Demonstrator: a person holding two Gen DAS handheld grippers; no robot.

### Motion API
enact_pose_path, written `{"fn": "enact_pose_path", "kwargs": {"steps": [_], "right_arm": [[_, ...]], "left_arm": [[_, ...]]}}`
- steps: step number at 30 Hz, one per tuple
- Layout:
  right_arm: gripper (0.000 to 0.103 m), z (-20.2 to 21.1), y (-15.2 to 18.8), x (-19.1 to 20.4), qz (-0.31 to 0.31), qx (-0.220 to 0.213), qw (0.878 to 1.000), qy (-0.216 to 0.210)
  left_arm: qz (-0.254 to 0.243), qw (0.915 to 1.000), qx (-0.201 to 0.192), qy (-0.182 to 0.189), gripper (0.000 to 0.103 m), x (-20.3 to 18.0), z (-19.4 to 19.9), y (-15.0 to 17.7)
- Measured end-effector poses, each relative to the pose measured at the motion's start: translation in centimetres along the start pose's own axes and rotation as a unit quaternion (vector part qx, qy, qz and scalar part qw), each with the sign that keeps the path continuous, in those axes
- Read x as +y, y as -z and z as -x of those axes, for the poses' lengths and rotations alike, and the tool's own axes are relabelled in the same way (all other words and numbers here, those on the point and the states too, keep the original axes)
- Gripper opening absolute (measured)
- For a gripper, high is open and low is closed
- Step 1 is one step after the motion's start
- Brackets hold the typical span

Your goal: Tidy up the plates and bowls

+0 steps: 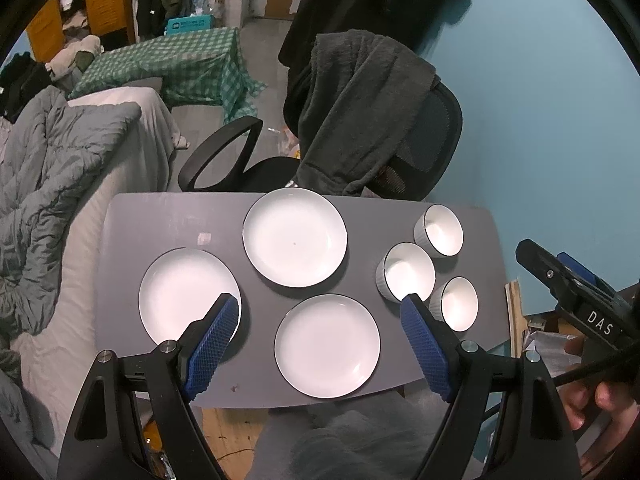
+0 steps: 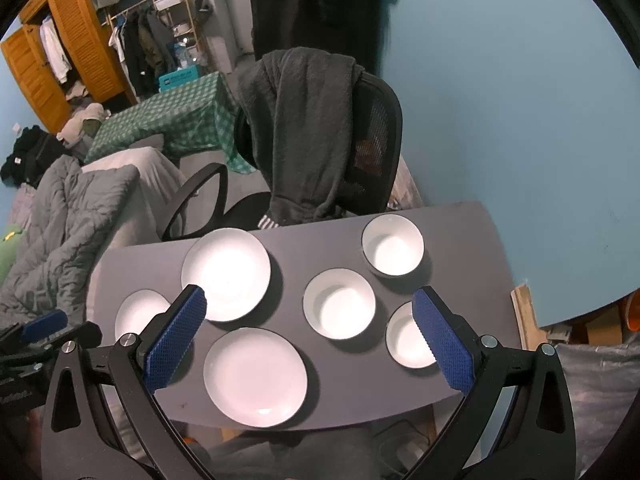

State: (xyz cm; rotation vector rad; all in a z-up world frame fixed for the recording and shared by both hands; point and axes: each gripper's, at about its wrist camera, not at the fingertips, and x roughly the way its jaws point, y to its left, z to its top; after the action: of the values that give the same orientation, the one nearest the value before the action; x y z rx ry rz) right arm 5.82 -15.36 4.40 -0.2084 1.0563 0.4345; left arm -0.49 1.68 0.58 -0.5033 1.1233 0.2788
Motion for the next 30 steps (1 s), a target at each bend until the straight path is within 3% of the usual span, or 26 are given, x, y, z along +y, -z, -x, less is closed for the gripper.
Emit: {"fn": "enact_pose_path", "kwargs": {"steps": [30], "right_arm": [[0.101, -0.9, 0.0, 0.3, 0.003, 0.007, 1.0, -0.007]], "left_arm": [[0.0, 1.0, 0.003, -0.002, 0.084, 0.0, -0.5, 0.5]]}}
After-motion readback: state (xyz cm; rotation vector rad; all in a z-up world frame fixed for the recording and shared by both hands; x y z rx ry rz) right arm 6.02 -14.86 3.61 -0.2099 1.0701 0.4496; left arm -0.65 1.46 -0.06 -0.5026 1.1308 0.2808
